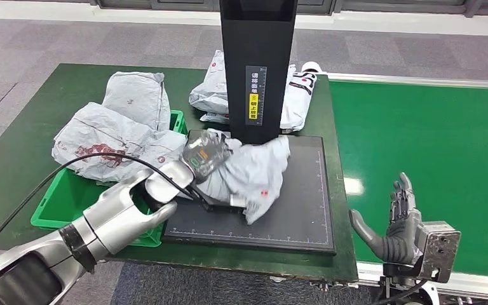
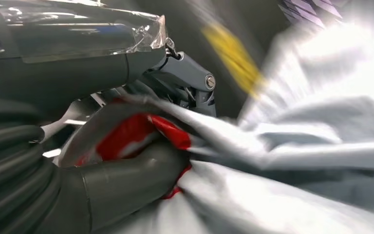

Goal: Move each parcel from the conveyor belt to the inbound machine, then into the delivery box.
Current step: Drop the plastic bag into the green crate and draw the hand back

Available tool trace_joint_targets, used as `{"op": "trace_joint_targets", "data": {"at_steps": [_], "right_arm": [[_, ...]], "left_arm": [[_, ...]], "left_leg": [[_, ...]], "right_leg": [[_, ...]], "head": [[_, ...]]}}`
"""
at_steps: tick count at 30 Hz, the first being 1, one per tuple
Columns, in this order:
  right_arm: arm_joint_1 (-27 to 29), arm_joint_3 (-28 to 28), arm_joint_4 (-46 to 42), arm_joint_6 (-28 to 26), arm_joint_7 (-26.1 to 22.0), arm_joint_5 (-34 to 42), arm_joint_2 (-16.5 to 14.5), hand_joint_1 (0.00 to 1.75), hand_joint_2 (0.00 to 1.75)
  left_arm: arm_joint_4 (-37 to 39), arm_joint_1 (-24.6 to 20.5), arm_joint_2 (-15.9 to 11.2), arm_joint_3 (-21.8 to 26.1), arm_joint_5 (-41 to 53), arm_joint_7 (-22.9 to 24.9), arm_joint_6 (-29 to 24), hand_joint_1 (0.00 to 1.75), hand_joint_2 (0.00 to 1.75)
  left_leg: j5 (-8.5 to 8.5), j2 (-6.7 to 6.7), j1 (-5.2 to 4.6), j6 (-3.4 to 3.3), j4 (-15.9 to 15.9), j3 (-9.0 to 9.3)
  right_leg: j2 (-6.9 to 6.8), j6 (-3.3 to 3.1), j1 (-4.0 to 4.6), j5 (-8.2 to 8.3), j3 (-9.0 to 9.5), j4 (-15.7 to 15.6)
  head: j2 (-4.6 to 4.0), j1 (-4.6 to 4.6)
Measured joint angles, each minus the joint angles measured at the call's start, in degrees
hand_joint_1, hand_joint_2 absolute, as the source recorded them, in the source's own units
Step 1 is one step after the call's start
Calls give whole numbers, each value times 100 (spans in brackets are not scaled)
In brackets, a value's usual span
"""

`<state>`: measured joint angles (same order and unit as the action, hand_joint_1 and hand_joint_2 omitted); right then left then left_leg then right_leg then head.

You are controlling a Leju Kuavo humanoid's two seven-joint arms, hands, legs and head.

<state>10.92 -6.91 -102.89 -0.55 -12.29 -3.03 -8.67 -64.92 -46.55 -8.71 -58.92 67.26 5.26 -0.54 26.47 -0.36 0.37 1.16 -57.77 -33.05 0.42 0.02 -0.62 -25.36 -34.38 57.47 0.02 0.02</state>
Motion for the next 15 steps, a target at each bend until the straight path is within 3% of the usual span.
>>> {"op": "trace_joint_targets", "data": {"at_steps": [3,8,12,15], "right_arm": [[88,-96,-122,-24,3,-40,-72,0,175],[167,-158,-206,-60,4,-57,-115,0,175],[189,-162,-231,-67,4,-58,-125,0,175],[195,-162,-232,-82,3,-57,-126,0,175]], "left_arm": [[-635,86,4,833,345,320,-263,175,175],[-1529,287,6,2027,517,395,-490,175,175],[-1933,500,8,2578,574,414,-684,175,175],[-2234,761,5,2990,470,522,-1130,175,175]], "left_leg": [[1,3,0,0,0,-1],[4,7,0,1,1,-2],[3,6,1,1,1,-2],[3,9,1,1,1,-3]], "right_leg": [[4,0,0,-1,-3,1],[9,-1,0,-2,-5,0],[8,-1,0,-2,-3,0],[11,-1,-1,-2,-3,2]], "head": [[-1,0],[-1,-2],[0,0],[-1,0]]}}
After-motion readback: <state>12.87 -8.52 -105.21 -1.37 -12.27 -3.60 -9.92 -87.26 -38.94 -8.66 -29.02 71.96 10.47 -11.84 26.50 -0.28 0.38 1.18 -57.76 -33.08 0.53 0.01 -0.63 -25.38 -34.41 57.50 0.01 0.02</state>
